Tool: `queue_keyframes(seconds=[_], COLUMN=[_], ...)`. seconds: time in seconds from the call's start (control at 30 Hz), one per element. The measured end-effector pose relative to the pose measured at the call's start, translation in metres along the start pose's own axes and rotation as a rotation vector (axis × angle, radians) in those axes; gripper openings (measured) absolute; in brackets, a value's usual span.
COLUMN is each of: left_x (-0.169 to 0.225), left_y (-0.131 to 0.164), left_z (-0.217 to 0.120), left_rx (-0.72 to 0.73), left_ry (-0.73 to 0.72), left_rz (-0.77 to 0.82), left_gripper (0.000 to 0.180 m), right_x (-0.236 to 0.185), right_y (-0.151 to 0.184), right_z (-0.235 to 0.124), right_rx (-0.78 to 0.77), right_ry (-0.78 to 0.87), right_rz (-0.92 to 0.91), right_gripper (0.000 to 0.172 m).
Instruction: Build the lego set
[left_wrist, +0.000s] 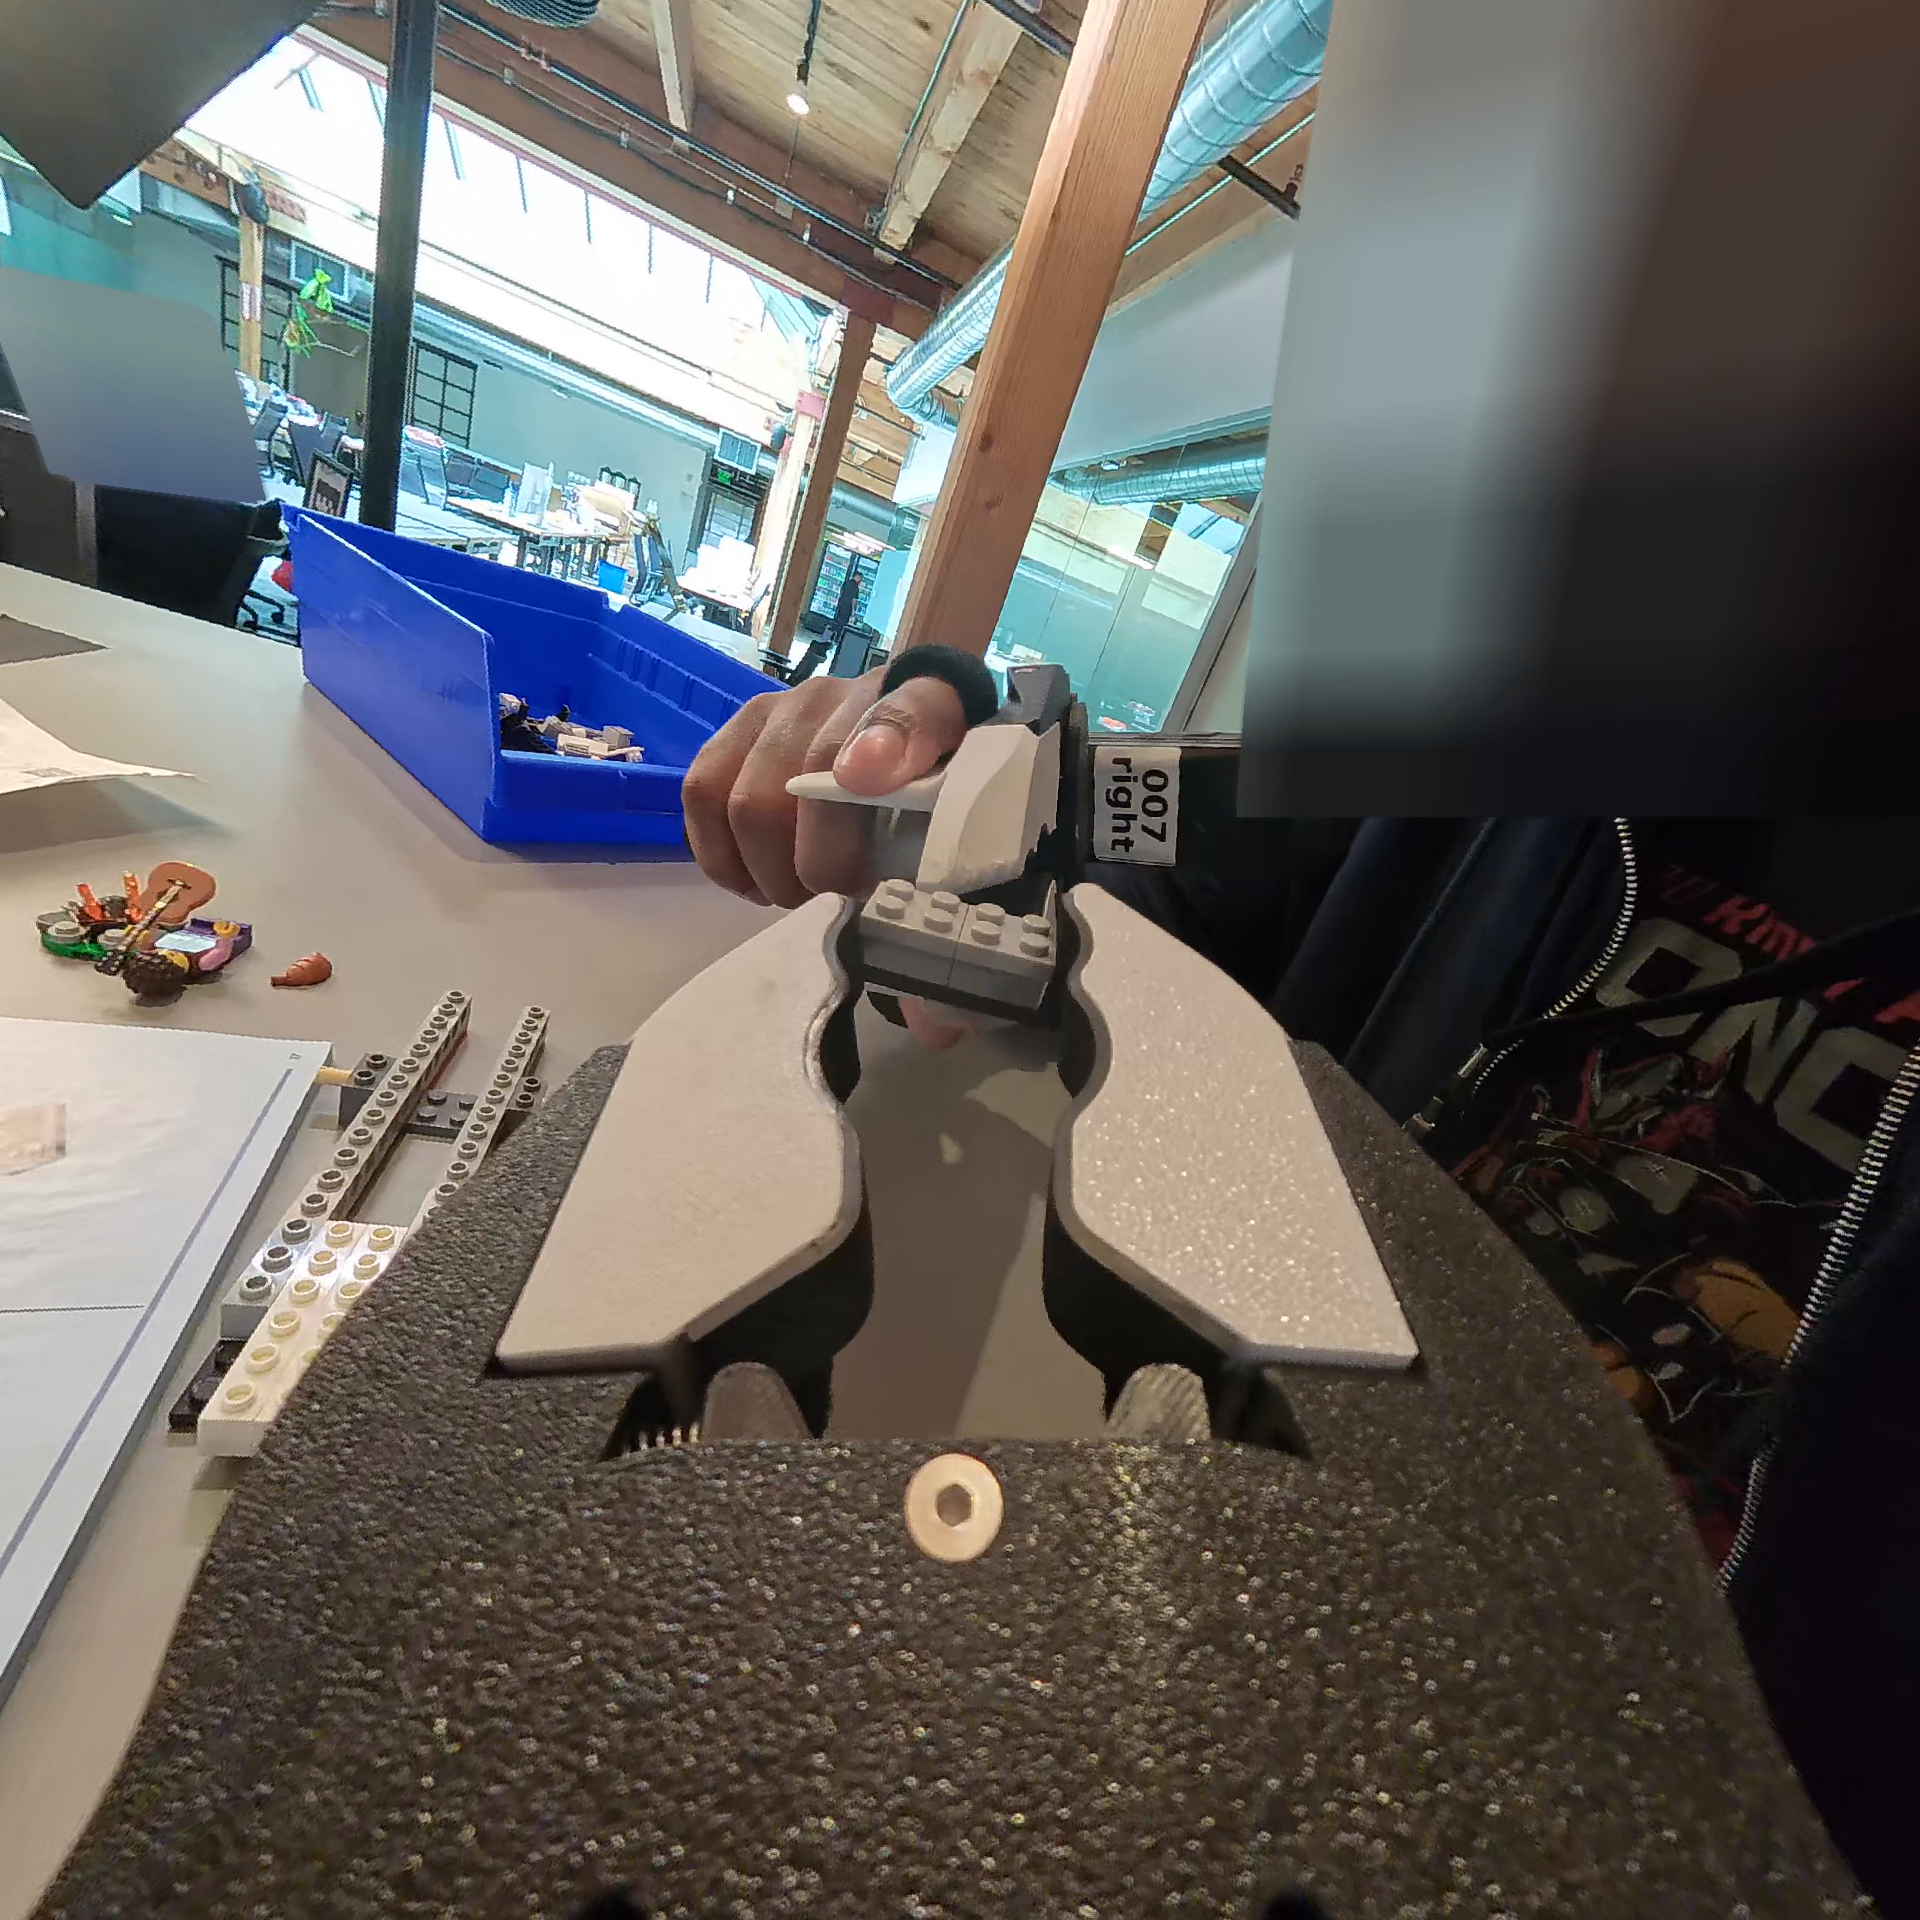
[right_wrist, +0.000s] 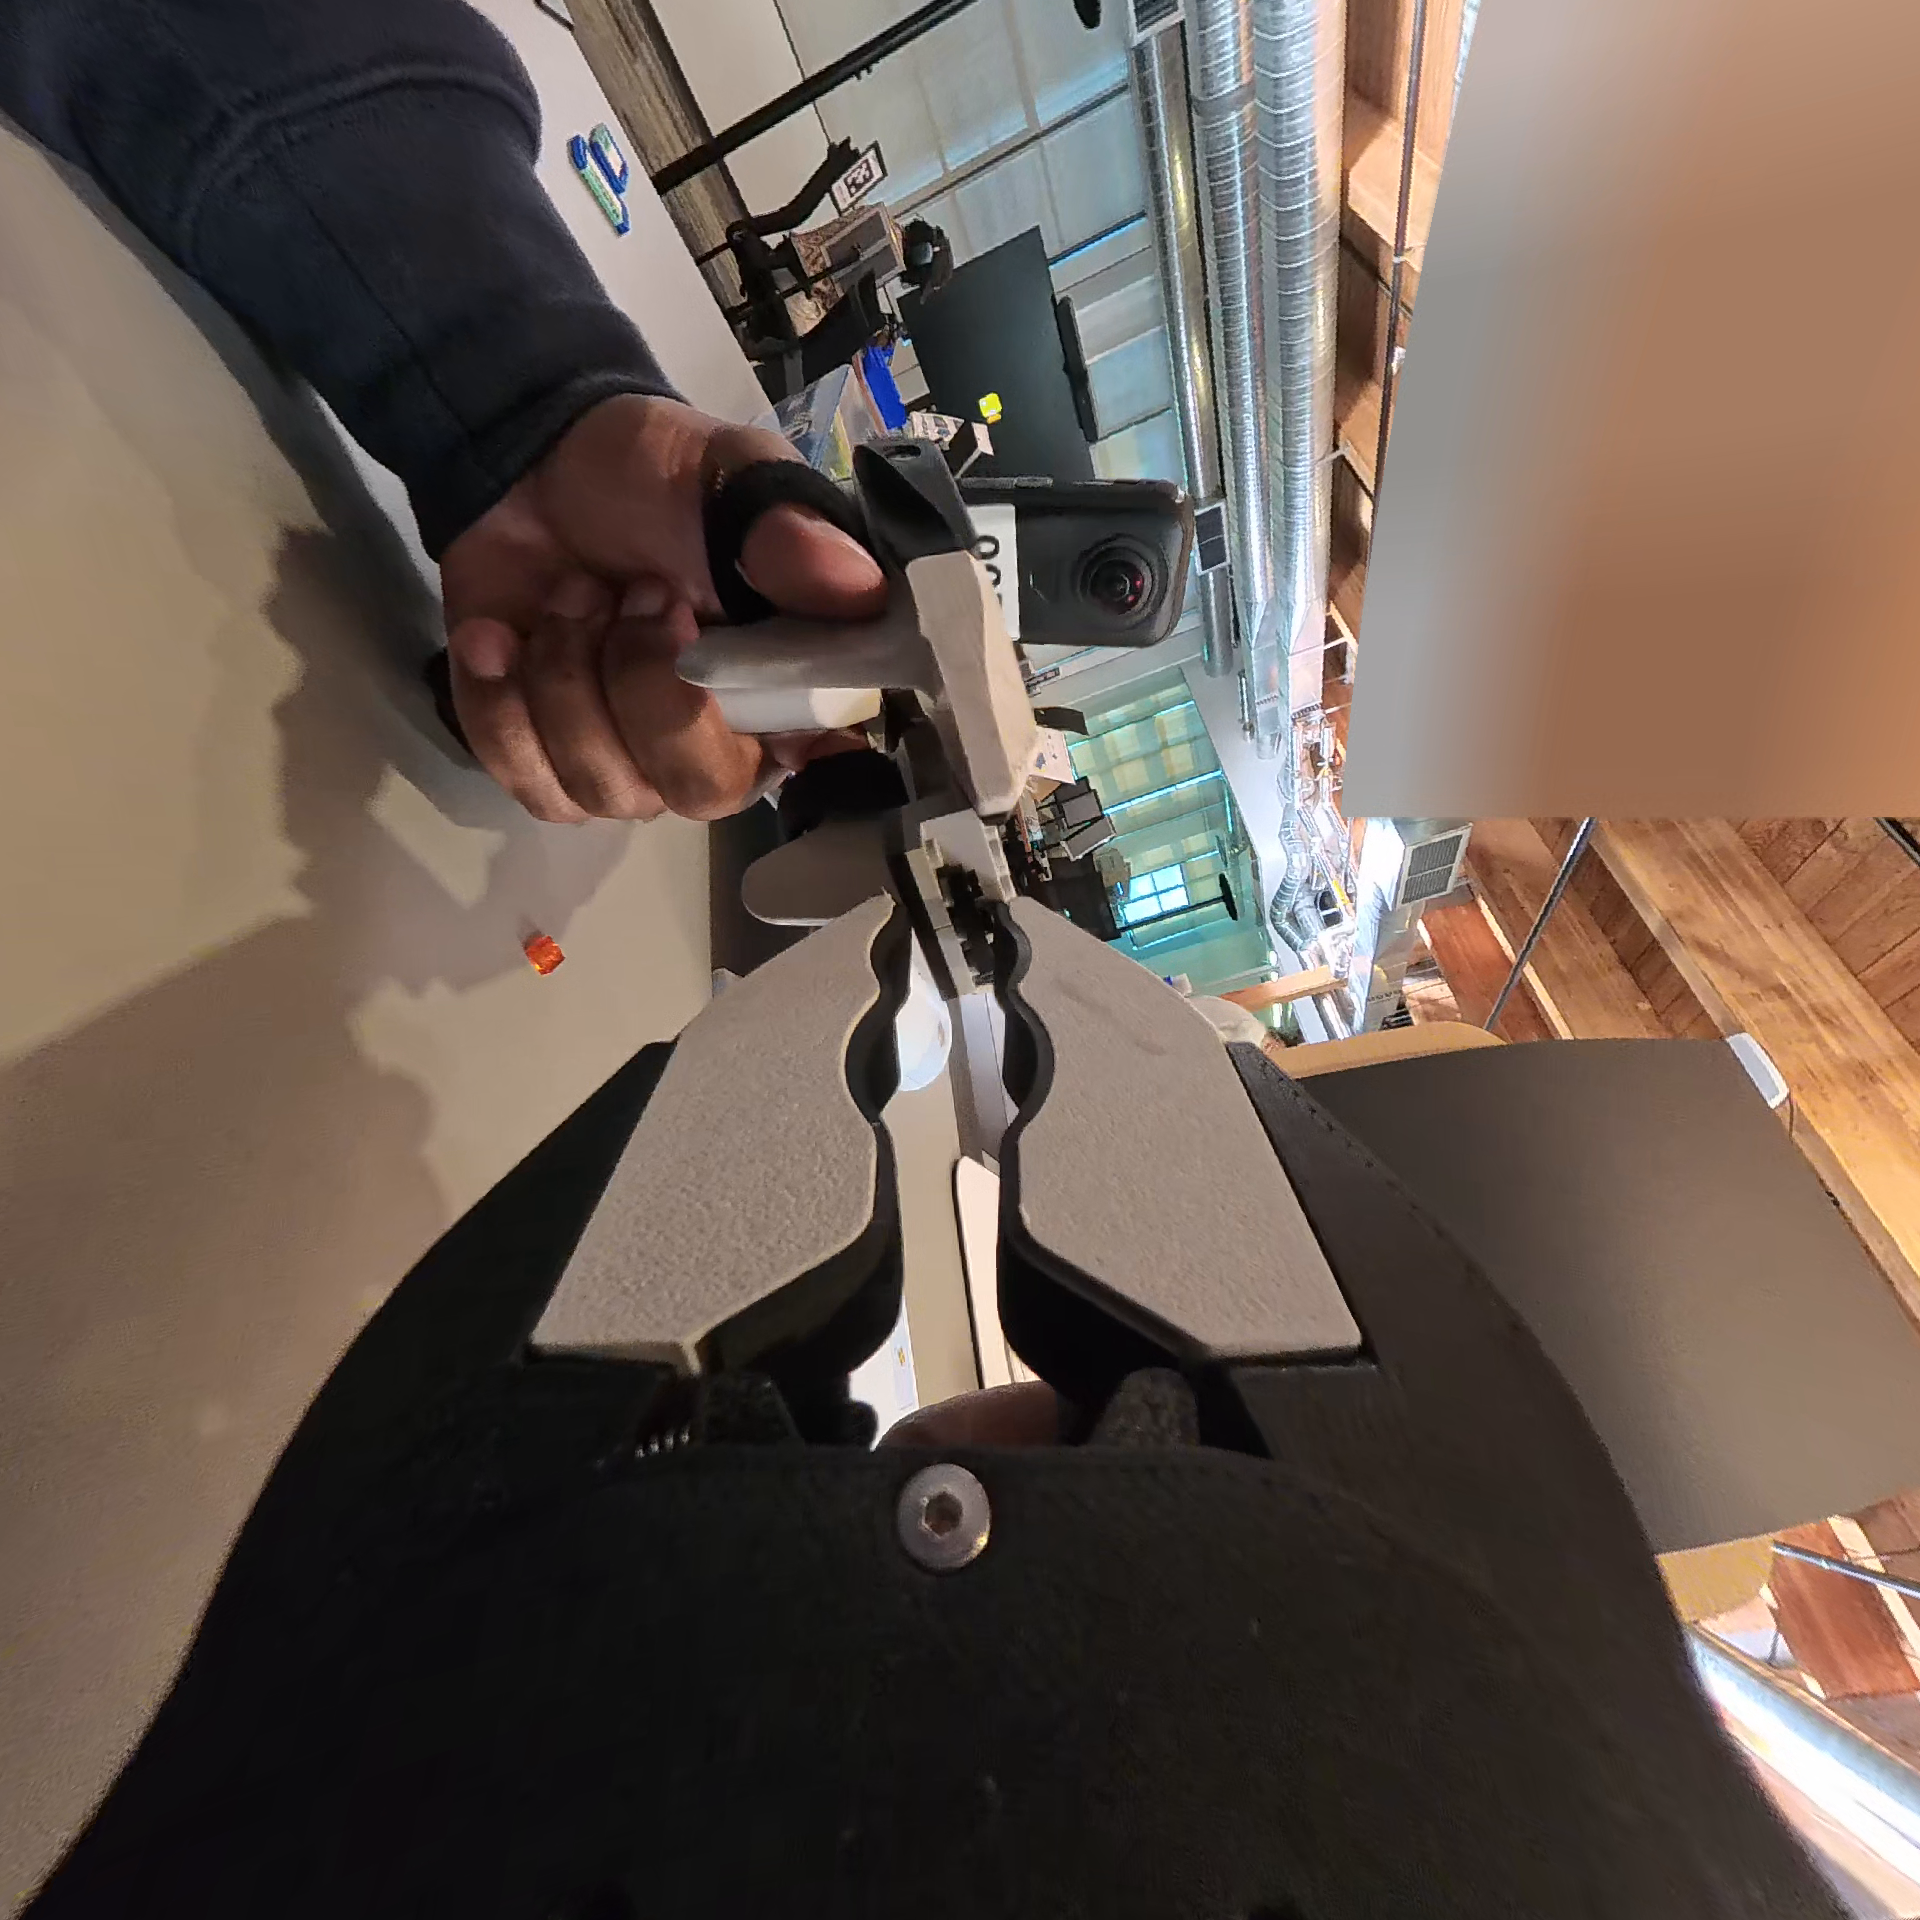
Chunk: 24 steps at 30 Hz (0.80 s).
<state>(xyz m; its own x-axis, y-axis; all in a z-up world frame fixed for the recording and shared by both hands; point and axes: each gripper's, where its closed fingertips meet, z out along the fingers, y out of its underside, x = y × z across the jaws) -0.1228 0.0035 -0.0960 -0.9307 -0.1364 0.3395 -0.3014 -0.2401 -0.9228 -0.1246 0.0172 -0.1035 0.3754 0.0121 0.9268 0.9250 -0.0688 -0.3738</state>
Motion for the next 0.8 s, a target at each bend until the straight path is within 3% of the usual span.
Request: queue_keyframes(seconds=[0.4,0.63,0.8], left_x=[-0.002,0.001,0.001], left_y=[-0.003,-0.006,-0.015], left_z=[-0.001,-0.001,-0.007], left_rx=[0.042,0.06,0.118], left_ry=[0.024,0.043,0.054], left_rz=[-0.071,-0.057,-0.08], left_gripper=[0.035,0.035,0.035], right_x=[0.001,0.005,0.006], right_y=[0.001,-0.003,-0.003], right_z=[0.001,0.001,-0.002], right_rx=[-0.042,-0.021,-0.008], right_ry=[-0.016,0.056,0.045], right_rz=[-0.002,-0.02,0.033], right_gripper=[0.012,0.013,0.035])
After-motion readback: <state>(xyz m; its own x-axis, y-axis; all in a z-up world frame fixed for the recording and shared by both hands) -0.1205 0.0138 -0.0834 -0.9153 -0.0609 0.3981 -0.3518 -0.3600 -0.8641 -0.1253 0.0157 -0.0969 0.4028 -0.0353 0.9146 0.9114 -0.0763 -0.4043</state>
